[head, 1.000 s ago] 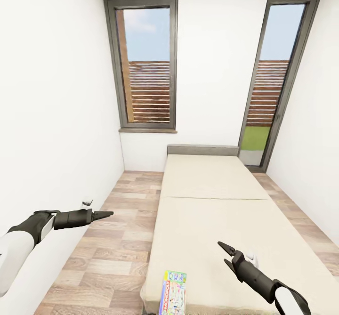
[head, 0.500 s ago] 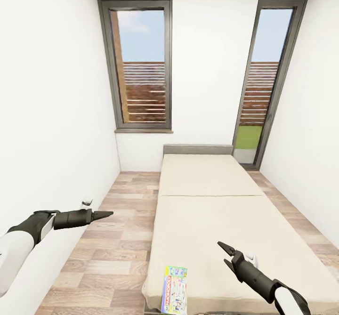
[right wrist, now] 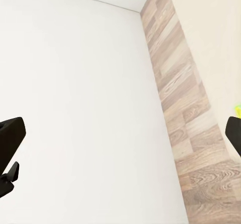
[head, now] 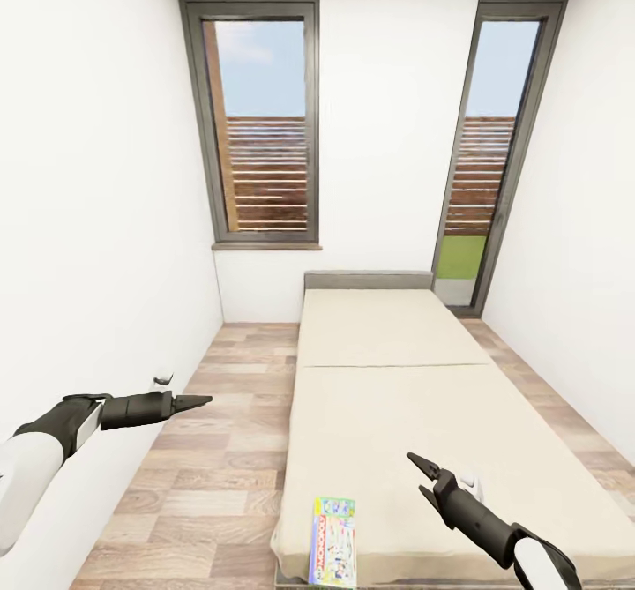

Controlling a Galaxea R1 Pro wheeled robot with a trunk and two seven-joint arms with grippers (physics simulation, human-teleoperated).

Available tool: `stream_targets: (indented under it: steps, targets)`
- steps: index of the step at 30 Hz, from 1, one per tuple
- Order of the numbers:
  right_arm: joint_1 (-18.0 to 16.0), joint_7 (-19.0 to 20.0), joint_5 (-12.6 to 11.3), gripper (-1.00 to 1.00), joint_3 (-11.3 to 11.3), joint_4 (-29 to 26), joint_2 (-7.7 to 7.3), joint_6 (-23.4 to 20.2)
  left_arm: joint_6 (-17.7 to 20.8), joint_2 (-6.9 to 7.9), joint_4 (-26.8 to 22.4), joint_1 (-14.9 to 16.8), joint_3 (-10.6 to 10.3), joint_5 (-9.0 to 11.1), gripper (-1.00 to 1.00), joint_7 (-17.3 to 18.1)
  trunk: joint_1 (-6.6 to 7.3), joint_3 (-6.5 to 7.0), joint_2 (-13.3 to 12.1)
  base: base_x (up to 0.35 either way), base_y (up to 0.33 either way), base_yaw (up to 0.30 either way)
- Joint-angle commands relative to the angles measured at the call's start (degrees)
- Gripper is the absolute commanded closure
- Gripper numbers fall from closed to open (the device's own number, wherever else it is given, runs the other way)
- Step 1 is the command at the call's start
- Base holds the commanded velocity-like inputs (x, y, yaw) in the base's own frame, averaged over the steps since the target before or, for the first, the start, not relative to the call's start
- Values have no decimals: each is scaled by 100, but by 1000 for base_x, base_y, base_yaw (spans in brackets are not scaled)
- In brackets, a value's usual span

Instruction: Put all the toys in the child's room - the three board games (two on the bed and one on the table), the two jigsaw puzzles on the table, and the tennis ball on the table - inside the toy box on the table in the child's room.

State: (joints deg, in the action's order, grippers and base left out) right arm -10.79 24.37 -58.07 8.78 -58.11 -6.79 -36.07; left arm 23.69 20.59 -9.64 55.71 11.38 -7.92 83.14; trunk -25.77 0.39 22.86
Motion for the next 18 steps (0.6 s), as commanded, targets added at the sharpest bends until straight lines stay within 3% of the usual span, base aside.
stream_targets:
  steps: [1,18]
  targets:
    - [-2,6,-20,-100,11,1,2,-41,62,-2,-3,1,49,-62,-100,28,-1,-3,6,-126,75,-5]
    - [-2,4,-15,-100,10,1,2,-41,61,6,-3,0,49,-37,-100,36,-1,-2,6,-70,14,-1]
